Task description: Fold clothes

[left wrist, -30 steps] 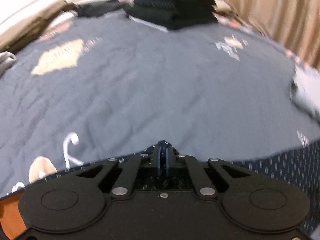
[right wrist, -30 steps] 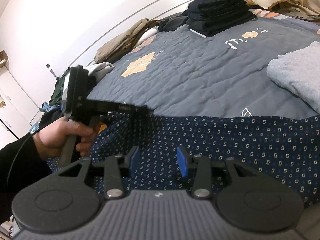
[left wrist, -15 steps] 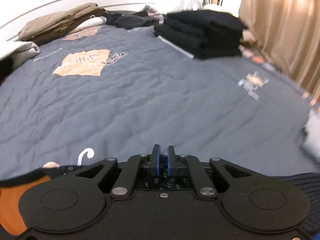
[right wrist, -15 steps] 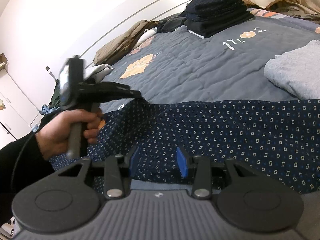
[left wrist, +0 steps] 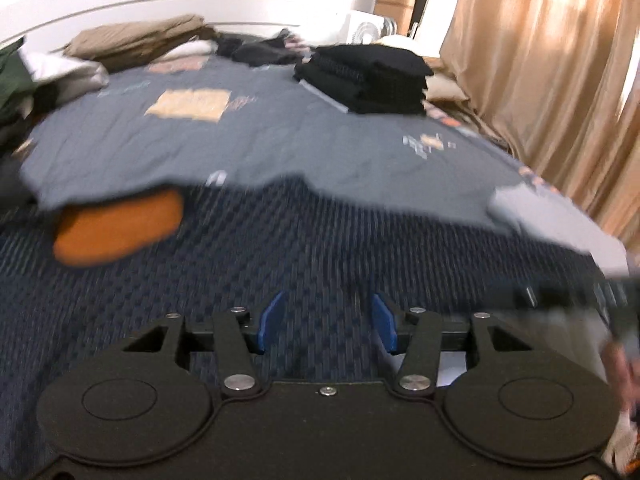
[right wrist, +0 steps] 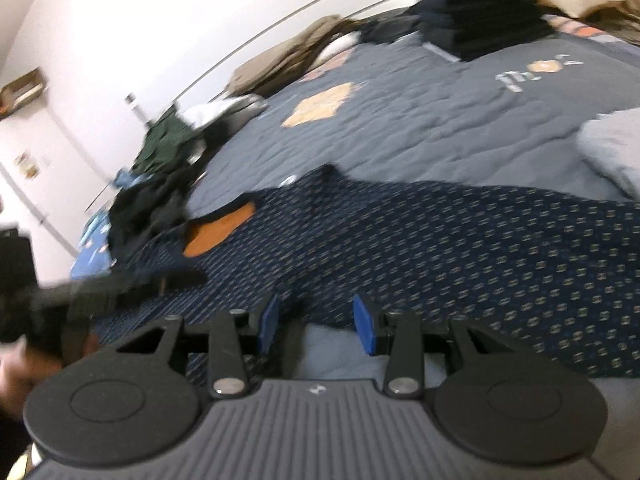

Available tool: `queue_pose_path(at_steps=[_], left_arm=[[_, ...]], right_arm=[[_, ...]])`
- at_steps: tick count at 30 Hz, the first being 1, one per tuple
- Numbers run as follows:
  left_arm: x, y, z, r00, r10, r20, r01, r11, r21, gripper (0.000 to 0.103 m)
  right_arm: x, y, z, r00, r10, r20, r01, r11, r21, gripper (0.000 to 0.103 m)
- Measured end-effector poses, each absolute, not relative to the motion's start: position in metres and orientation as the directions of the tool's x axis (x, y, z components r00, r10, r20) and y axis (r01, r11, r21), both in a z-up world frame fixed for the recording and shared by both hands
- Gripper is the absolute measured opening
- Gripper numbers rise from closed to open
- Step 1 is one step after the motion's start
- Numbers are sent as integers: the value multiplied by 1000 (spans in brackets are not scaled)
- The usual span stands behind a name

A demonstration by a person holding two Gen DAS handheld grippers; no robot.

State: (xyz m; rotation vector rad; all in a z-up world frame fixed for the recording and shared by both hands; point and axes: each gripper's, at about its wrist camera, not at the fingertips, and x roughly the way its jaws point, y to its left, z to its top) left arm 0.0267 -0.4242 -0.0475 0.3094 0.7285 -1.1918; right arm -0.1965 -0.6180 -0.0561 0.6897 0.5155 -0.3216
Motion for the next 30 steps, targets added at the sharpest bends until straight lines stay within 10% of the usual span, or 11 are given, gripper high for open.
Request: queue_pose_path(at_steps=[15,30], left_arm=[[-50,-232,-85,217,-740,-636,813,498,-302,57],[-80,-219,-59,284,-791,-542,840,477,-257,71]], right_arm=[[-207,-546,-49,793,48,-607,295,841,452,40],[-213,-486,-78,702,44,-710,307,882,358,40]])
